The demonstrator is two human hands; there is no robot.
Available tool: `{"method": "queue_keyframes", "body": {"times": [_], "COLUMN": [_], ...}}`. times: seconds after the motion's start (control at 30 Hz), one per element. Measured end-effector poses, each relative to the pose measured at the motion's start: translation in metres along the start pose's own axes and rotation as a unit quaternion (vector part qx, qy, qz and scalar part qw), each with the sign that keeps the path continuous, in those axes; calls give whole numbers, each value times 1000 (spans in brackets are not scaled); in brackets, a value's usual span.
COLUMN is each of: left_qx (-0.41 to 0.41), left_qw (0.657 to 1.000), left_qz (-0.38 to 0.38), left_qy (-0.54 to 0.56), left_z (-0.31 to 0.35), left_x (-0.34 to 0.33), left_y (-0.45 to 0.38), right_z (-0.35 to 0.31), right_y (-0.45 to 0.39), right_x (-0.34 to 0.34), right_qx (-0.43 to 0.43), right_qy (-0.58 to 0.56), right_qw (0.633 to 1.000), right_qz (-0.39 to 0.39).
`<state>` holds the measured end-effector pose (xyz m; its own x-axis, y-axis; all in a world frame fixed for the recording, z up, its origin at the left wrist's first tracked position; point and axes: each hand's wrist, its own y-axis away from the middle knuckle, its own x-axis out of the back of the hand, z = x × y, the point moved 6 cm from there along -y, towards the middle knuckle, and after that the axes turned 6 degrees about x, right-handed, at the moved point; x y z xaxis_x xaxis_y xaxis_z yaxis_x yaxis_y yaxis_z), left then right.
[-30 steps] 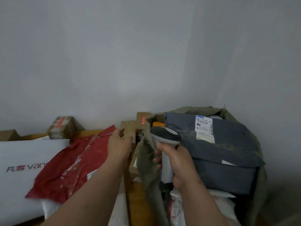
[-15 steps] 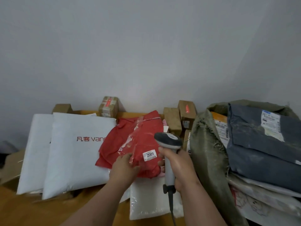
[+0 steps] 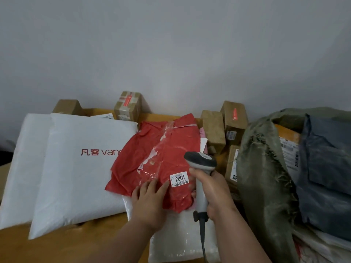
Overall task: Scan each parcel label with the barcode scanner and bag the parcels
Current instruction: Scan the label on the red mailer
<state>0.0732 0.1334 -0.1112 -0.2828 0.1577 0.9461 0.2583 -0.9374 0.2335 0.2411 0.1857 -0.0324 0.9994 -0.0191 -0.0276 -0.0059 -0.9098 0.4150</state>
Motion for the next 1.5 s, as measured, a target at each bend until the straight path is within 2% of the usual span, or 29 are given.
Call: {"method": "queue_keyframes", "body": {"times": [0.1,0.3,0.4,0.5,0.57,0.63,0.67,0.73,0.77,0.83,0.93,1.03,1.13,1.5], "left_qx": [1,-14,0,60,142,226,277,396,445,491,476,462,467,442], "left_qw": [1000,993,993,991,971,913,858,703,632,535,439,389,391,421], "left_qz": [28,99,101,82,102,146,161,151,125,80,19,-39,-72,-54], "left_qy": [-4,64,58,81,163,307,401,571,622,683,762,796,790,790], "left_z": [0,3,0,-10,-17,-22,-25,-27,-24,-15,-4,-6,-13,-28], "left_x": [-1,8,11,10,12,13,11,2,-3,-8,-4,1,4,5], "left_y": [-2,2,5,8,13,22,27,37,41,43,36,28,26,19], "right_z": [3,1,1,3,5,7,8,11,13,15,15,13,10,6], "right_y": [-8,-14,-9,-2,2,7,10,15,17,23,28,32,34,37], "right_x": [5,9,9,8,9,9,9,8,8,7,7,8,8,9], "right_qx": [-12,-13,-15,-17,-21,-29,-33,-41,-45,-47,-36,-25,-15,-5], "right_qy": [2,8,9,24,30,23,19,21,27,42,70,95,105,116], "right_qw": [1000,1000,999,999,998,998,998,998,998,997,996,994,992,991], "right_qz": [-1,-13,-29,-44,-43,-42,-42,-43,-44,-48,-48,-49,-61,-69]}}
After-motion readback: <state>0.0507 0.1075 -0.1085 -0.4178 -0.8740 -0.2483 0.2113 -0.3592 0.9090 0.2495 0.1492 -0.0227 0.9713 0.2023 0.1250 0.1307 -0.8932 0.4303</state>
